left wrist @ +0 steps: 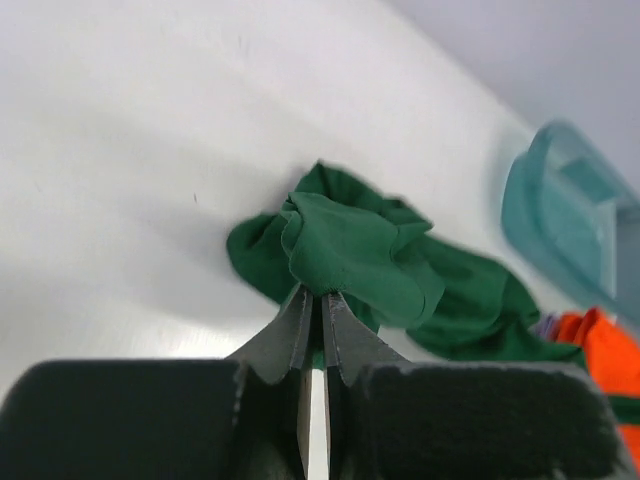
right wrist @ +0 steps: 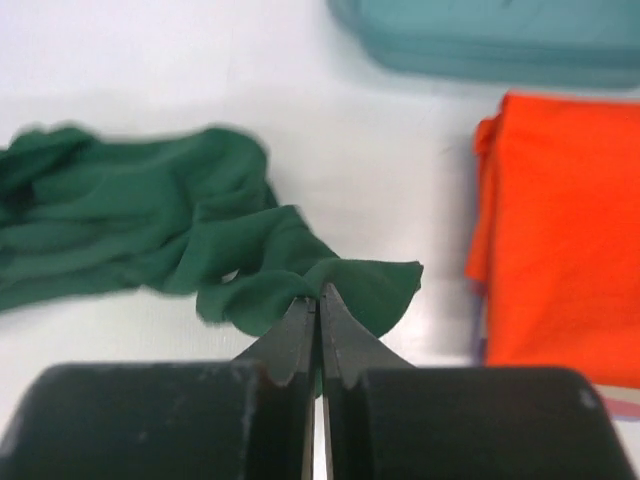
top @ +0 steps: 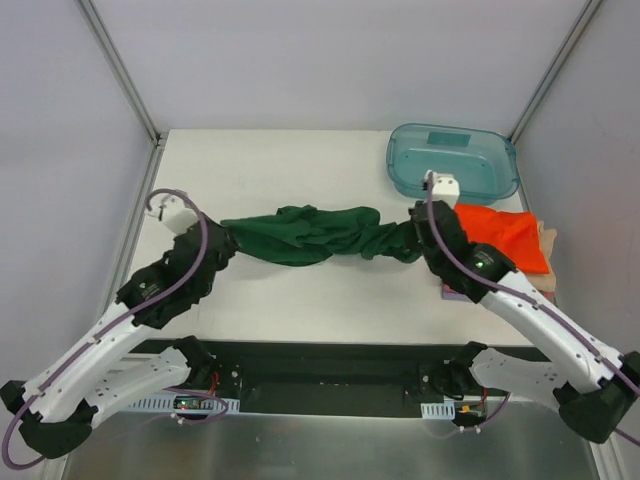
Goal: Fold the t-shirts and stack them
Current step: Flatten out the tshirt
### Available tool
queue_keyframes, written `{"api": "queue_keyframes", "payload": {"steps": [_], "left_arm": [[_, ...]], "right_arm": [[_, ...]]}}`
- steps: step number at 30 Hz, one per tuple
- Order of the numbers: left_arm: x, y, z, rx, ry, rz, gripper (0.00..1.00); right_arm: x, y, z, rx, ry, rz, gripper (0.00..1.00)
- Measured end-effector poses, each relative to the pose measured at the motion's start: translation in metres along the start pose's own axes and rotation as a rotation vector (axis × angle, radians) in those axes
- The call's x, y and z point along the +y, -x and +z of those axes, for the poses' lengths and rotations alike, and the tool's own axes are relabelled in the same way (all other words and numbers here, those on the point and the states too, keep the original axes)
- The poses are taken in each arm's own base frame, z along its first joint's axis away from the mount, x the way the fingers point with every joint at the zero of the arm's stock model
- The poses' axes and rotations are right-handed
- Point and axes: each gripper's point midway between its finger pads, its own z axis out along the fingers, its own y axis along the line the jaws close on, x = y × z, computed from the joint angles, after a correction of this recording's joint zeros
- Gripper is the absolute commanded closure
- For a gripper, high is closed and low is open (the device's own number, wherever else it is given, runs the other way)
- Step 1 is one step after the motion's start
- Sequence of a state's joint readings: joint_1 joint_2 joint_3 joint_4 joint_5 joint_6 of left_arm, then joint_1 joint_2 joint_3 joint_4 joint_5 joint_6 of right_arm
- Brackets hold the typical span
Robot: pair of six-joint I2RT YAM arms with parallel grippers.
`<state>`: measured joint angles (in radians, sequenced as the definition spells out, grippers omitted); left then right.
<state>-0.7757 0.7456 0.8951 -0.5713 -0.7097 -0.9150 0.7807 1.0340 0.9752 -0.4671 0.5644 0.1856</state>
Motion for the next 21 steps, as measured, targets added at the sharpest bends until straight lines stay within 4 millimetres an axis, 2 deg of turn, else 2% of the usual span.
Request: {"api": "queue_keyframes", "payload": {"steps": [2,4,12,15,21], "left_arm": [[-0.002,0.033,-0.009,-0.082,0.002,-0.023,1.0],[-0.003,0.065,-0.02,-0.161,0.009,-0.041,1.0],[-0.006,0.166,-0.082,-0.39,-0.014,-0.091,1.0],[0.003,0.197,-0.109,-0.468,-0.017,-0.123,1.0],[0.021,0.235,-0.148,-0.565,-0.012,-0.159,1.0]], "right_arm": [[-0.018,0.03,-0.013,-0.065,-0.018,0.024,0.99],[-0.028,0.055,-0.028,-0.123,-0.017,0.031,0.99],[-0.042,0.153,-0.114,-0.36,0.061,0.014,0.99],[-0.055,0.177,-0.149,-0.443,0.071,0.02,0.99],[-0.074,0.206,-0.197,-0.554,0.081,0.028,0.99]]}}
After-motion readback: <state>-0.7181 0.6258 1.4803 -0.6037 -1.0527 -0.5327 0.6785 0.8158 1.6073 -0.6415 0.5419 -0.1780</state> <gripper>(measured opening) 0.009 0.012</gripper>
